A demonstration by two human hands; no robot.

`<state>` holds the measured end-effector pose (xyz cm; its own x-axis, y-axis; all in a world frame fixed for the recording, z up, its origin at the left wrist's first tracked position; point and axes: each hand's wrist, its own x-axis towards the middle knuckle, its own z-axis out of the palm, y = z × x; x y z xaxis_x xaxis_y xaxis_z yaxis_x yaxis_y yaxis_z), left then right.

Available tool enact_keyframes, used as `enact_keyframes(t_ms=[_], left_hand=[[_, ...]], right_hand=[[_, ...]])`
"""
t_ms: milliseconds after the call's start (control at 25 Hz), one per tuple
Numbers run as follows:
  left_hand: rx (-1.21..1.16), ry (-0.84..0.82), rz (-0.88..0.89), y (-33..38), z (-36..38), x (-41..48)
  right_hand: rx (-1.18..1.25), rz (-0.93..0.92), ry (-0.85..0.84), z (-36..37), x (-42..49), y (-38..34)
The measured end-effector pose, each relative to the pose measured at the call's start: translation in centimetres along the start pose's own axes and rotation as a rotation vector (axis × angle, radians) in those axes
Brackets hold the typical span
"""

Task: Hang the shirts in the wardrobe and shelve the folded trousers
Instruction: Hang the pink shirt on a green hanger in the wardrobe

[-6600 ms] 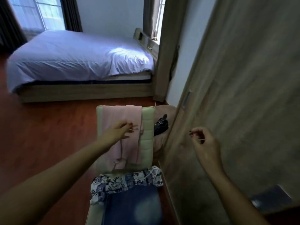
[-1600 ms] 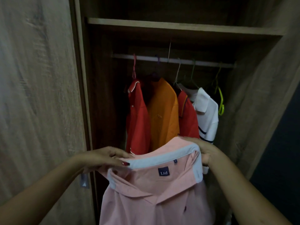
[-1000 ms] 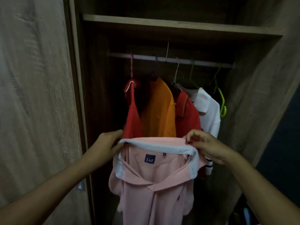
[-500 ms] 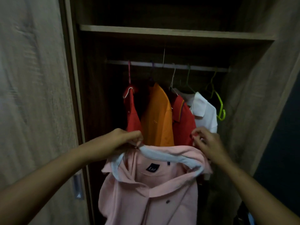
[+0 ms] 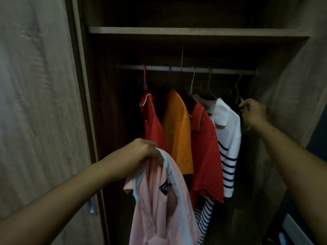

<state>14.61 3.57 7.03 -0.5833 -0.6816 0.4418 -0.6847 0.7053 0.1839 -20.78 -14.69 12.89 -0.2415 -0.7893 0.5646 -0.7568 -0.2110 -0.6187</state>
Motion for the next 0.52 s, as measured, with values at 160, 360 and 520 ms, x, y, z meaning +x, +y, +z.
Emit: enact_keyframes(t_ms=[160, 360, 520], left_hand=[[0.062, 0.034, -0.060, -0.1, -0.5, -0.5], [0.134, 0.086, -0.126, 0.0, -0.7, -0.8], [0.180, 0.101, -0.149, 0.0, -0.3, -0.7]], right_hand=[[0.126, -0.032, 0.247, 1.0, -0.1, -0.4], [0.363, -0.183, 0.365, 2.7, -6.0, 1.8], [0.423, 0.016, 0.194, 5.7, -12.3, 6.4]])
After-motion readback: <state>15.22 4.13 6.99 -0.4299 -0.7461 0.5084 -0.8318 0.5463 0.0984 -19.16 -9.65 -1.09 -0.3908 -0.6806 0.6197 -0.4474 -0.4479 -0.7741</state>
